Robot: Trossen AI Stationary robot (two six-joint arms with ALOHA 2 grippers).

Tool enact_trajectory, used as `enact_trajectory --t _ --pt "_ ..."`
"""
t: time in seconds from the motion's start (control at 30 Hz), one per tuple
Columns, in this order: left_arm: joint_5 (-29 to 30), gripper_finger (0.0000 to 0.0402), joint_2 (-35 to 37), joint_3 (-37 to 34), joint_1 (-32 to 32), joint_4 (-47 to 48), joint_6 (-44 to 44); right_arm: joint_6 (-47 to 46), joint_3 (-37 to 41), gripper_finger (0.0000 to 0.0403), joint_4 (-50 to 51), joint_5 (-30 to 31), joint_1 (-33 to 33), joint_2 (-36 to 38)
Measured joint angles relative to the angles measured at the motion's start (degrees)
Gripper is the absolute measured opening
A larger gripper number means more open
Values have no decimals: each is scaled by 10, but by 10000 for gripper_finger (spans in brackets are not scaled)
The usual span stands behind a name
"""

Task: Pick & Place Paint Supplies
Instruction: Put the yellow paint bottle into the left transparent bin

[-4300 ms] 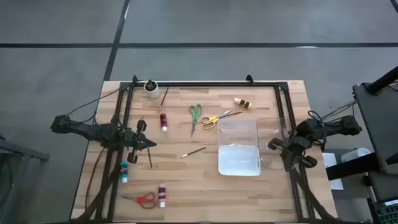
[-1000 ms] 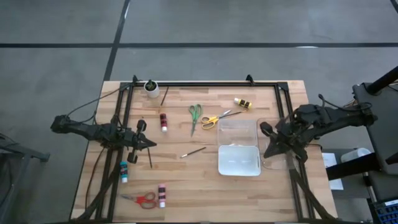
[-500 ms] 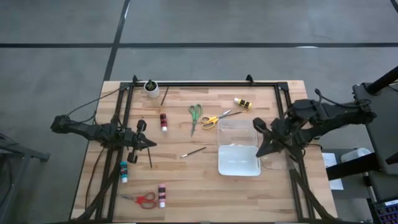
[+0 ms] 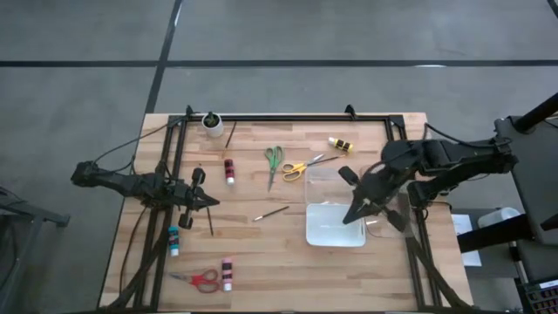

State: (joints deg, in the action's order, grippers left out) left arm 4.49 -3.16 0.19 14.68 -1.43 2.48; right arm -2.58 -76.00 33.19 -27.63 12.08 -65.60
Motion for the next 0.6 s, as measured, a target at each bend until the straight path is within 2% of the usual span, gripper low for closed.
enact_trajectory --t 0.1,0.3,0.37,0.6 --pt "0 3 0 0 0 0 0 3 -28 8 50 51 -1 -23" --pt "0 3 0 0 0 0 0 34 -32 8 105 253 -5 -43" --pt "0 3 0 0 0 0 0 41 -30 8 126 275 -12 -51" --pt "0 3 -2 0 0 0 0 60 -10 8 178 277 -58 -61"
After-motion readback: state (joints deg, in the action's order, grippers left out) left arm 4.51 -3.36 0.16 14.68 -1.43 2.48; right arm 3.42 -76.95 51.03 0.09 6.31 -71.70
